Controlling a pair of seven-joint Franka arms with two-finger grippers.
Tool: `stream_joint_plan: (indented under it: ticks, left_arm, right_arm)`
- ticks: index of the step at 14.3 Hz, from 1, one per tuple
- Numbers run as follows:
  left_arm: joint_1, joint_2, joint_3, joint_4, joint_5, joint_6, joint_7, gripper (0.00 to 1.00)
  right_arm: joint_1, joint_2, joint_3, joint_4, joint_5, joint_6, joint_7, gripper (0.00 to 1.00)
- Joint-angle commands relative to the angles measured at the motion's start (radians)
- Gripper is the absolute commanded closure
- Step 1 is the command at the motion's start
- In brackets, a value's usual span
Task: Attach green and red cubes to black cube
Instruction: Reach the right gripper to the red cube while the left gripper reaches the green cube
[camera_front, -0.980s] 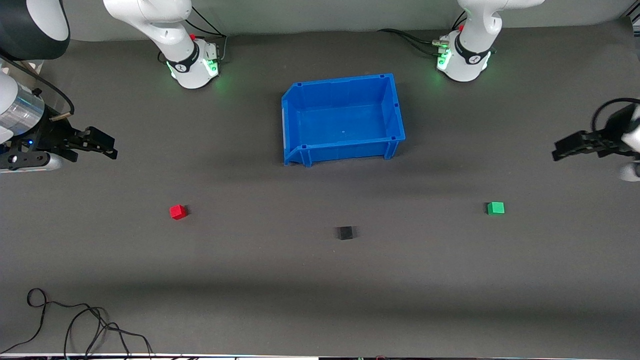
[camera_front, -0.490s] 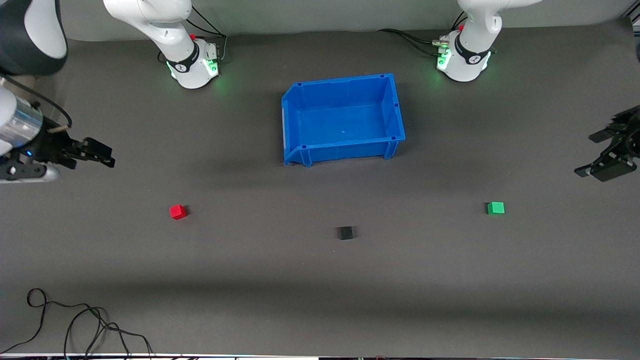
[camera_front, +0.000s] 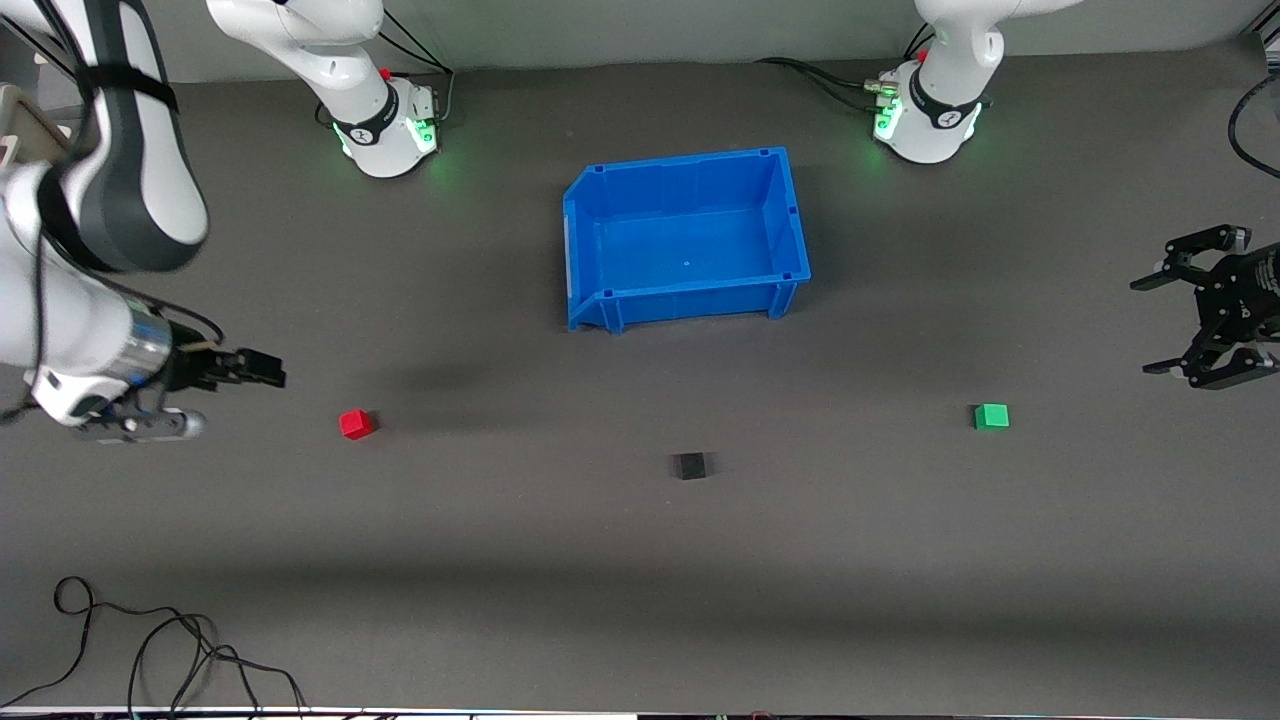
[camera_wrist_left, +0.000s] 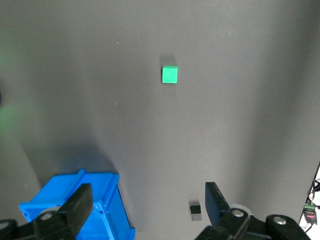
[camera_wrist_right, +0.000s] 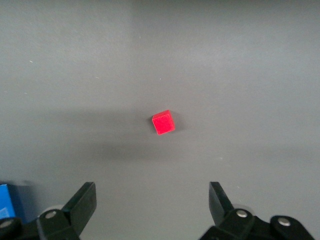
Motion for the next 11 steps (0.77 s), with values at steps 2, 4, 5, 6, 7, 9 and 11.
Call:
stream_joint_plan:
  ticks: [2, 4, 5, 6, 7, 9, 11]
  left_arm:
    - [0.027, -0.008, -0.003, -0.13, -0.077, 0.118, -0.014, 0.0]
    - [0.038, -0.008, -0.005, -0.223, -0.106, 0.215, -0.004, 0.0]
    - [0.032, -0.008, -0.006, -0.271, -0.107, 0.275, 0.007, 0.0]
    - [0.032, -0.006, -0.007, -0.315, -0.113, 0.327, 0.038, 0.0]
    - [0.038, 0.001, -0.007, -0.352, -0.14, 0.363, 0.083, 0.0]
    - [0.043, 0.03, -0.005, -0.413, -0.224, 0.424, 0.203, 0.0]
    - [0.055, 0.076, -0.006, -0.45, -0.27, 0.489, 0.297, 0.0]
  right_arm:
    - [0.001, 0.125, 0.001, 0.017, 0.017, 0.071, -0.026, 0.0]
    - [0.01, 0.179, 0.001, 0.014, 0.017, 0.124, -0.026, 0.0]
    - [0.018, 0.205, 0.001, 0.014, 0.017, 0.151, -0.026, 0.0]
    - [0.024, 0.226, 0.001, 0.014, 0.017, 0.179, -0.026, 0.0]
    - [0.024, 0.248, 0.001, 0.011, 0.017, 0.2, -0.028, 0.0]
    - [0.036, 0.28, 0.001, -0.005, 0.009, 0.26, -0.047, 0.0]
    - [0.038, 0.296, -0.001, -0.041, 0.008, 0.346, -0.135, 0.0]
